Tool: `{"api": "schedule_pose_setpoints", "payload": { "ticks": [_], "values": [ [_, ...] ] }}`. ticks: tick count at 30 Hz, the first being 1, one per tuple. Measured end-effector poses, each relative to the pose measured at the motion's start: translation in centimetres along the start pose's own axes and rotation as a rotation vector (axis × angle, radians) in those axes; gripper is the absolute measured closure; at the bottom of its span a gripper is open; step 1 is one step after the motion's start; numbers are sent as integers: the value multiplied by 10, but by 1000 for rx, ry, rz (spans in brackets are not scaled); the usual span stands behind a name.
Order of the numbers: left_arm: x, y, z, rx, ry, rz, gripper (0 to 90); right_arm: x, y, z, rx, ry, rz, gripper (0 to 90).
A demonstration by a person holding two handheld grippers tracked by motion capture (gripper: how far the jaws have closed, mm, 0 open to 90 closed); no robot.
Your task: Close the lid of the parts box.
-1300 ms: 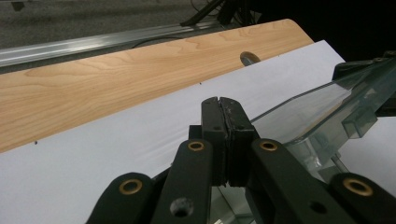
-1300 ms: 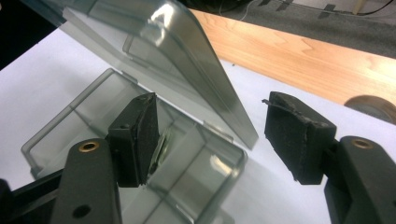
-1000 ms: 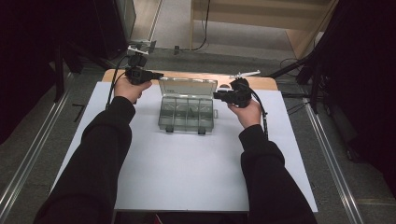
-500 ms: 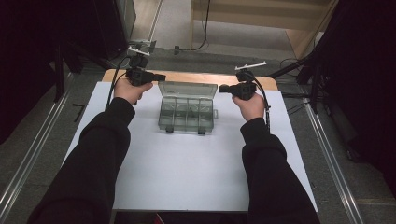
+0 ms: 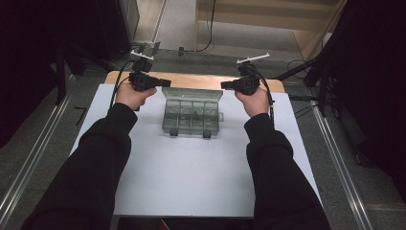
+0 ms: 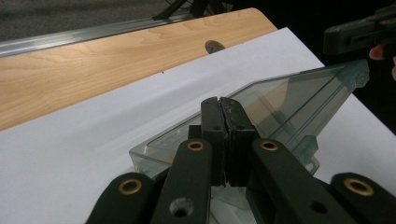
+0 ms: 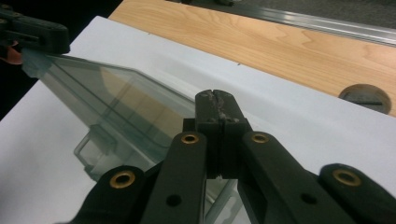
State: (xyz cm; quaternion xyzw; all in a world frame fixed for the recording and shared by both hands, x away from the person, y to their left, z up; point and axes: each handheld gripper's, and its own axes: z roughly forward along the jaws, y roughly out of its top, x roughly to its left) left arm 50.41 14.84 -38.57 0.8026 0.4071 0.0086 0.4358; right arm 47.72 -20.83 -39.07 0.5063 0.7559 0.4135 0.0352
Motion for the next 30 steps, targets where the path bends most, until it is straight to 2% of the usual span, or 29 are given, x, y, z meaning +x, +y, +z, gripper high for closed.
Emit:
{"api": "schedule_pose_setpoints", "payload": {
  "ticks": [4, 11, 18, 20, 23, 24, 30],
  "values": [
    [-2, -1, -4, -6, -7, 12, 889, 6, -2, -1, 6, 16, -11, 900],
    [-10, -8, -8, 13, -20, 38, 889, 17, -6, -6, 17, 27, -27, 900],
    [-17, -15, -13, 11, -37, 40, 889, 27, -10, -10, 38, 35, -60, 900],
    [-18, -17, -14, 20, -29, 47, 889, 28, -10, -11, 45, 37, -63, 900],
    [-22, -20, -17, 24, 4, 78, 888, 30, -12, -14, 46, 50, -58, 900],
    [-23, -21, -18, 21, -7, 80, 887, 30, -13, -15, 42, 62, -51, 900],
    [-27, -28, -21, 19, -19, 82, 888, 39, -23, -16, 46, 42, -75, 900]
  ]
}}
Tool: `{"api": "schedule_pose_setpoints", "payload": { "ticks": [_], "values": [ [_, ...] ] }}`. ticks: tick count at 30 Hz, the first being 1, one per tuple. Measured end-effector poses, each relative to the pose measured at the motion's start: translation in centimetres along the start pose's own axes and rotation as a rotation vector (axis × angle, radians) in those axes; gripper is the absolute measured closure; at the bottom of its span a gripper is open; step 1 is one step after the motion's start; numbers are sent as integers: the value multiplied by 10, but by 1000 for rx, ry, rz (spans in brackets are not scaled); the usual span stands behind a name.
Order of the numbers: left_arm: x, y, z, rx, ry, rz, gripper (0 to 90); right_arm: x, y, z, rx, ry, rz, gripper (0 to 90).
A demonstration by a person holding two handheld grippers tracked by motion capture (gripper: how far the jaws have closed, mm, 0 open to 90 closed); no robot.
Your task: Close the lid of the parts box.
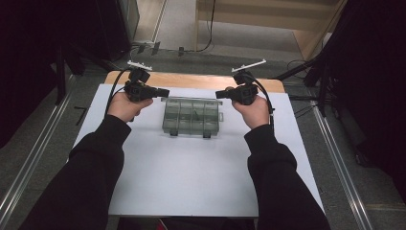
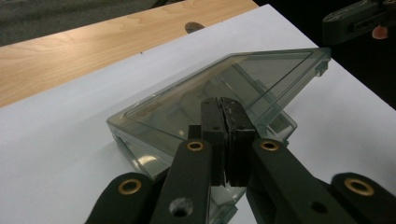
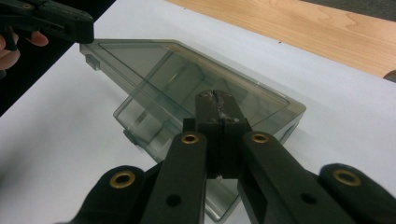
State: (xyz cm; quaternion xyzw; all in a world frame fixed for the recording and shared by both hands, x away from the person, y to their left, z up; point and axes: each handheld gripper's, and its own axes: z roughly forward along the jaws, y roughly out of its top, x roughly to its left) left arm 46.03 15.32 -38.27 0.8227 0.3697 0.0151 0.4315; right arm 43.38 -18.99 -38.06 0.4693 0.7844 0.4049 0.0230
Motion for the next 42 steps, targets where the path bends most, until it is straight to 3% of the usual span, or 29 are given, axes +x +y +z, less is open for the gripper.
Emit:
{"api": "schedule_pose_setpoints", "payload": {
  "ticks": [6, 14, 18, 25, 30, 39, 42],
  "values": [
    [-6, -7, 3, -1, -2, 14, 887, 4, -7, 4, 6, -21, -11, 900],
    [-10, -19, 4, -6, -3, 15, 888, 9, -18, 15, 24, -6, -14, 900],
    [-10, -23, 5, 3, -1, 16, 887, 10, -21, 19, 44, -21, -36, 900],
    [-13, -32, 5, 14, 10, 28, 887, 12, -24, 21, 45, -2, -50, 900],
    [-14, -38, 8, 8, 13, 27, 887, 15, -29, 23, 54, -24, -73, 900],
    [-16, -45, 15, 29, 8, 48, 888, 14, -42, 27, 56, -5, -55, 900],
    [-14, -49, 18, 17, -15, 36, 888, 15, -45, 27, 47, -7, -56, 900]
  ]
}}
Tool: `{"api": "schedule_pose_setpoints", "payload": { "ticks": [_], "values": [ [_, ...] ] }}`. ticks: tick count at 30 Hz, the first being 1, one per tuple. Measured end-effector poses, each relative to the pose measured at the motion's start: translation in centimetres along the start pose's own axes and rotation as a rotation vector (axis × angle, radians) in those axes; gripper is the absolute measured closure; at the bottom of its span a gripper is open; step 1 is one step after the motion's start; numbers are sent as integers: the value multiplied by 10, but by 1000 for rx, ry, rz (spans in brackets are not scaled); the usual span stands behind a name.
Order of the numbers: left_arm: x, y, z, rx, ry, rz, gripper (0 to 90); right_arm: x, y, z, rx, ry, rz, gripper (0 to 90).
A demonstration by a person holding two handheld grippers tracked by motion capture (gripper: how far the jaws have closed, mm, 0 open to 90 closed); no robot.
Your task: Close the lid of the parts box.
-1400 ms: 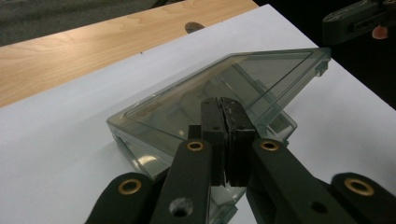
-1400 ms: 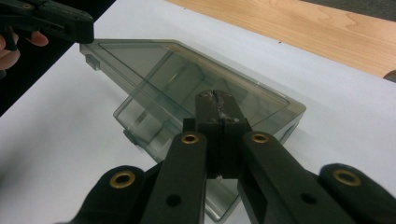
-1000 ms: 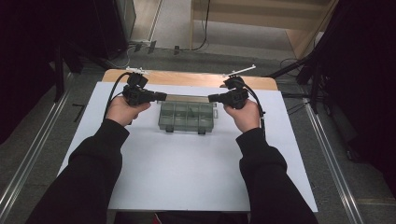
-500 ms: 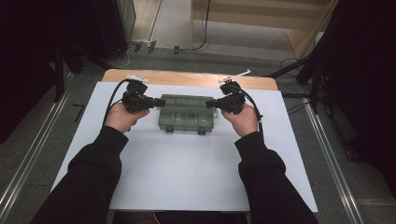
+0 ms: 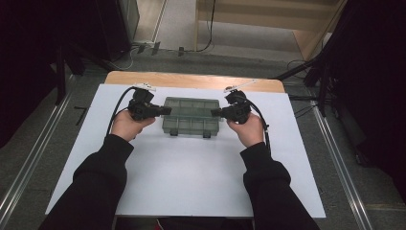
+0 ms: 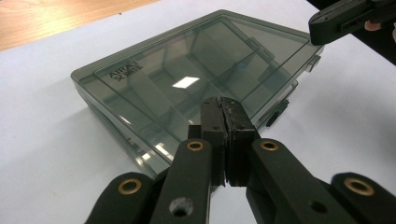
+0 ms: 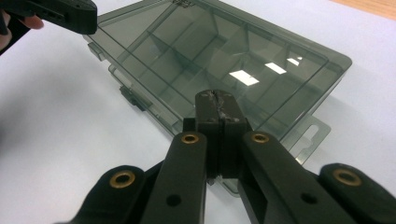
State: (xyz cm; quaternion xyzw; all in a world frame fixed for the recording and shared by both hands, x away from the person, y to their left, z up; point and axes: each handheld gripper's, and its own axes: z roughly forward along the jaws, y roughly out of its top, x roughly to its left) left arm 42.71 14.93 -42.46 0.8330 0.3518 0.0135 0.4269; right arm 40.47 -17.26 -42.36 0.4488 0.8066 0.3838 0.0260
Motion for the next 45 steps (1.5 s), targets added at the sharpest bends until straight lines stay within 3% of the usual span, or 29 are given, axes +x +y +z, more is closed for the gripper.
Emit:
{"api": "schedule_pose_setpoints", "payload": {
  "ticks": [16, 24, 45],
  "values": [
    [2, -20, 11, 10, 35, 13, 887, -3, -14, 5, 3, 0, 29, 900],
    [6, -26, 15, -1, 22, -10, 887, -4, -21, 13, 26, -5, 37, 900],
    [8, -38, 21, 15, 20, -9, 887, -15, -35, 25, 48, -11, 64, 899]
  ]
}}
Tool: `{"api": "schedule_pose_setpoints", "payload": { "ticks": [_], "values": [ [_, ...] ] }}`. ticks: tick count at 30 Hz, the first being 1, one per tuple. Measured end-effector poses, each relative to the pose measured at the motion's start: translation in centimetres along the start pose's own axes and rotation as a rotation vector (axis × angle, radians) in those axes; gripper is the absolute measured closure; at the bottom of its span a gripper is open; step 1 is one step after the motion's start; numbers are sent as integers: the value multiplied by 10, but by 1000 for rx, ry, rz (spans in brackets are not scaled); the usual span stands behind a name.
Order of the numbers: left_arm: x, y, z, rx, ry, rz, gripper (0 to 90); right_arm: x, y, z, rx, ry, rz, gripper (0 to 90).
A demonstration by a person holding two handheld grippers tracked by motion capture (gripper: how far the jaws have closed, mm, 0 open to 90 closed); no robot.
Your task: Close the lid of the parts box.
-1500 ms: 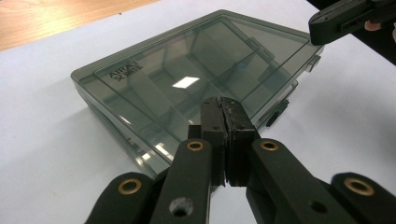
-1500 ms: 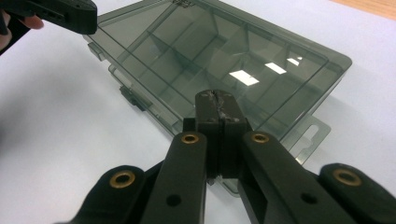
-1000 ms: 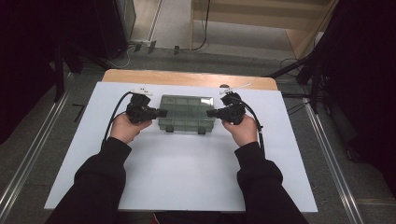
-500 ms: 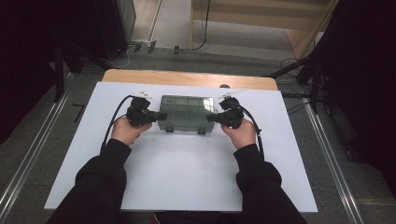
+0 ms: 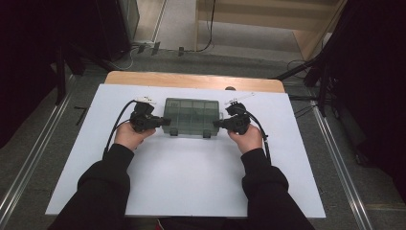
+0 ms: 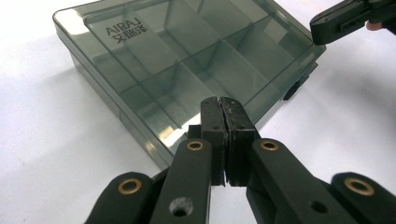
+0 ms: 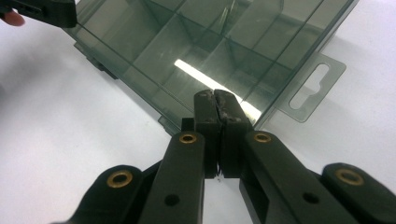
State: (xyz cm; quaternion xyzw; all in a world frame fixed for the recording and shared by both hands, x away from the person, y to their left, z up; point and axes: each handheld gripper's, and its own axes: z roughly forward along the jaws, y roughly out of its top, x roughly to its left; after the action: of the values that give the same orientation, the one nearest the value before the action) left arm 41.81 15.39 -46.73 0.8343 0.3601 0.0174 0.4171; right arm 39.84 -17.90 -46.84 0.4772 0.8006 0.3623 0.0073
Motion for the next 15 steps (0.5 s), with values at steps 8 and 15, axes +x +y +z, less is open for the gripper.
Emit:
{"api": "schedule_pose_setpoints", "payload": {
  "ticks": [8, 15],
  "values": [
    [3, -6, 2, -24, -48, -23, 888, 0, -6, 0, -44, -8, -33, 858],
    [-4, -7, -3, -14, -52, 6, 685, 4, -9, -3, -50, 42, -47, 584]
  ]
}}
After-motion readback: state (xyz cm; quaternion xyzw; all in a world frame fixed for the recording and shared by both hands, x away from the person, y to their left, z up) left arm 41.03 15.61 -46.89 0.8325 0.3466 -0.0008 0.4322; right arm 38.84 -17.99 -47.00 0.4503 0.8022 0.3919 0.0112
